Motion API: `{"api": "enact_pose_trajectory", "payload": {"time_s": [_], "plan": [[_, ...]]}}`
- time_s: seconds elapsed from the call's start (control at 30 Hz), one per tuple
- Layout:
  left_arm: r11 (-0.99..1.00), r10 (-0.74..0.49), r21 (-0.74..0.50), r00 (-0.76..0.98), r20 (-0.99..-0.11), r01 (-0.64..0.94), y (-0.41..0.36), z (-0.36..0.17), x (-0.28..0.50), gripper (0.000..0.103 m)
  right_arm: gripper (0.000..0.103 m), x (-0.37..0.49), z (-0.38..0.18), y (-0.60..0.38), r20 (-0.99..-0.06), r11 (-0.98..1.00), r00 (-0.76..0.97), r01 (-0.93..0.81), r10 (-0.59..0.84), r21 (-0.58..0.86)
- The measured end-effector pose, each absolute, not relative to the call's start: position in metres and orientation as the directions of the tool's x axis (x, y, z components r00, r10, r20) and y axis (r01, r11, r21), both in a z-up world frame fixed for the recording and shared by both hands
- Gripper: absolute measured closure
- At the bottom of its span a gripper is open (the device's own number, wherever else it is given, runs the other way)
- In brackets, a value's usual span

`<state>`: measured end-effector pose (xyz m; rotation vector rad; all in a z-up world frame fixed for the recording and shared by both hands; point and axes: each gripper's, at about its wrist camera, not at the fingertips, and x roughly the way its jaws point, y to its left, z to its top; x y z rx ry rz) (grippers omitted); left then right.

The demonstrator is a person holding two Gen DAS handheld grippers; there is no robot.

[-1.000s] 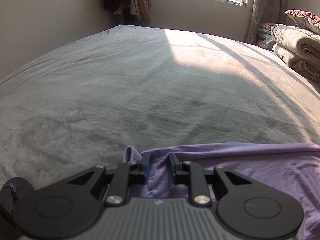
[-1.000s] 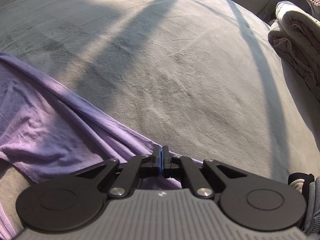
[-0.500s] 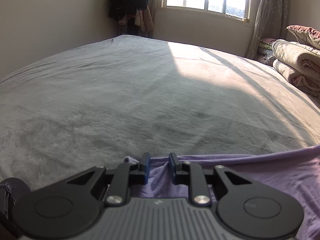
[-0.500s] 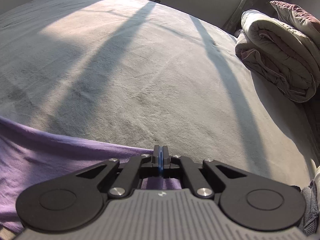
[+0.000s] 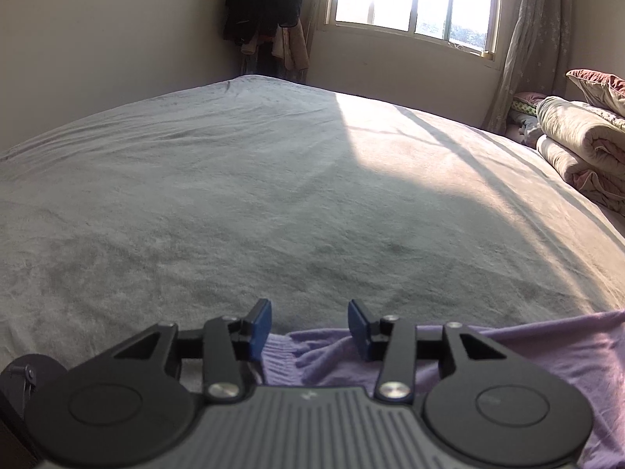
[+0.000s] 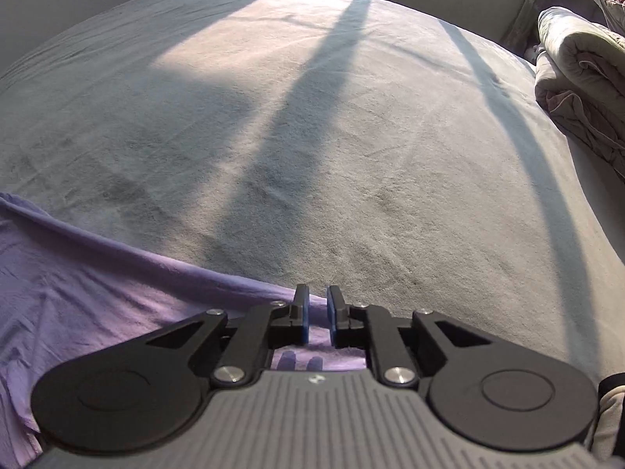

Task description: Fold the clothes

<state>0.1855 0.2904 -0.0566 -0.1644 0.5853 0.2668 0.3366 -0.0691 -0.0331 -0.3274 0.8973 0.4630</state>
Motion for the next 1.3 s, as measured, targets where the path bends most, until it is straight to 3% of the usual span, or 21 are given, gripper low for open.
{"api": "enact_pose_trajectory", "payload": {"time_s": [0.07,0.1,0.6,0.77,1.13,1.23,1.3], "plan": [[0.948,0.229,-0.055,0.790,-0.568,-0.314,0.292,-0.055,0.185,0.059,0.062,0.333,-0.031,-0.053,-0.807,0.829,0.514,-0.557,0.291,-0.056],[0.945,0.235,-0.054,0.786,-0.572,-0.322,0.293,-0.055,0.185,0.059,0.060,0.329,-0.030,-0.042,-0.803,0.811,0.505,-0.583,0.315,-0.049],[0.942,0.282,0.016,0.762,-0.584,-0.336,0.292,-0.072,0.184,0.066,0.060,0.321,-0.048,-0.004,-0.834,0.768,0.425,-0.641,0.351,-0.004],[0.942,0.282,0.016,0.762,-0.582,-0.336,0.292,-0.073,0.184,0.066,0.060,0.328,-0.038,-0.014,-0.803,0.798,0.448,-0.600,0.394,0.057],[0.942,0.284,0.022,0.763,-0.580,-0.334,0.290,-0.073,0.184,0.066,0.060,0.322,-0.053,-0.002,-0.821,0.786,0.443,-0.619,0.360,0.010],[0.946,0.277,0.023,0.766,-0.579,-0.325,0.289,-0.072,0.184,0.073,0.060,0.318,-0.053,0.000,-0.807,0.776,0.468,-0.631,0.359,-0.021],[0.949,0.269,0.024,0.770,-0.578,-0.314,0.288,-0.072,0.184,0.084,0.061,0.317,-0.051,0.001,-0.793,0.773,0.490,-0.633,0.363,-0.037]]}}
